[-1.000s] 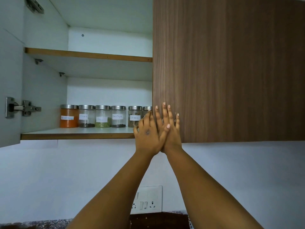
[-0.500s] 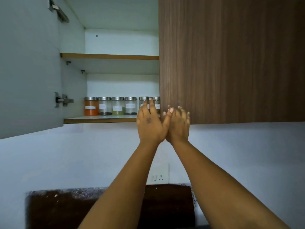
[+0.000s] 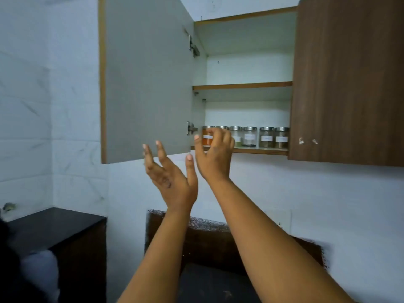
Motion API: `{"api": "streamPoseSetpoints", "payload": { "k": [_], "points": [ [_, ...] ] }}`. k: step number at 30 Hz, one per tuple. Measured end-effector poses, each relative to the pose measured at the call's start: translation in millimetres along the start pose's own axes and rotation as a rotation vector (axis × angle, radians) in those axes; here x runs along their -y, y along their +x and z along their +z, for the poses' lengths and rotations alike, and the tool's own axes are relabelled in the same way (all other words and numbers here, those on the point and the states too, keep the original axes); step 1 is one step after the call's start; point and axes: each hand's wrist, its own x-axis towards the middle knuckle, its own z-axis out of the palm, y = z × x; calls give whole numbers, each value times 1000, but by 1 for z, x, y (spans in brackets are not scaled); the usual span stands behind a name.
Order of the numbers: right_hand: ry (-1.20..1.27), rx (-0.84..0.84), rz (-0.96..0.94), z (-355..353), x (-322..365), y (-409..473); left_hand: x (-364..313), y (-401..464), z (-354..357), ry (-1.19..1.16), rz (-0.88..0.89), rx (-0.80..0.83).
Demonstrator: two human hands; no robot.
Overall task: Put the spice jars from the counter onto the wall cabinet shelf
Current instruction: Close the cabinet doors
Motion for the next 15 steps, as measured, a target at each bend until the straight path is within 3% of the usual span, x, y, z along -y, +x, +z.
{"api": "streamPoseSetpoints", "payload": {
  "k": [3,6,8,12,15],
  "points": [
    [157,151,-8,37,52,-13,27,46,-38,44,-18,-153],
    [266,294,27,75,99,-22,53,84,-68,-15,-116,-143],
    [303,347,55,94,117,-25,66,99,-75,-86,-182,-38],
    [395,412,197,129,141,-47,99,118,-98,-375,-379,333],
    [380,302,97,132,135,-56,106,121,-103,-421,-345,392]
  ]
}}
